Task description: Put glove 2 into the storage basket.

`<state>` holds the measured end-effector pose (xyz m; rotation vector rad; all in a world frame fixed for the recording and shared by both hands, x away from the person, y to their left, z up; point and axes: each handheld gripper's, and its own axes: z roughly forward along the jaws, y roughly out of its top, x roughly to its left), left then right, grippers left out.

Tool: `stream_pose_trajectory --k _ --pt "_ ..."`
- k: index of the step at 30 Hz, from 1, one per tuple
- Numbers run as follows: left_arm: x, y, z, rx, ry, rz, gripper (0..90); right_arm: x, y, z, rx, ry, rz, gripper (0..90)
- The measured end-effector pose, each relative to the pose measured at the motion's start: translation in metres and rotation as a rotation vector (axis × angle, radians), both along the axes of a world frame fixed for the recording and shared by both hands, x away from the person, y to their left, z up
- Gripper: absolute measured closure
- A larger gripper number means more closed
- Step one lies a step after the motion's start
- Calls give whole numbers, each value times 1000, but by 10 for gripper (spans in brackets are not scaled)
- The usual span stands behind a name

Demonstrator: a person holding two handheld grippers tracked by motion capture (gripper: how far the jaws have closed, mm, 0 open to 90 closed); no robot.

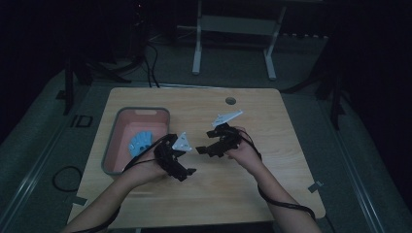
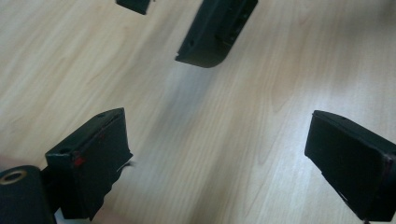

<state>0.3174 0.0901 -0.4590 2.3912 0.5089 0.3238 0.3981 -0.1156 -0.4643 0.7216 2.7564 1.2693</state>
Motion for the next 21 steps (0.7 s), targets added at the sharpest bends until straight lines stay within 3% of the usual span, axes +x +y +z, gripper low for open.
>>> stream_pose_trajectory --k 8,21 --pt "-4 -18 -10 8 -6 -38 67 -5 -22 -11 4 7 -15 158" --pt "-10 -38 -26 7 22 -94 67 -16 -46 -30 15 31 -14 158"
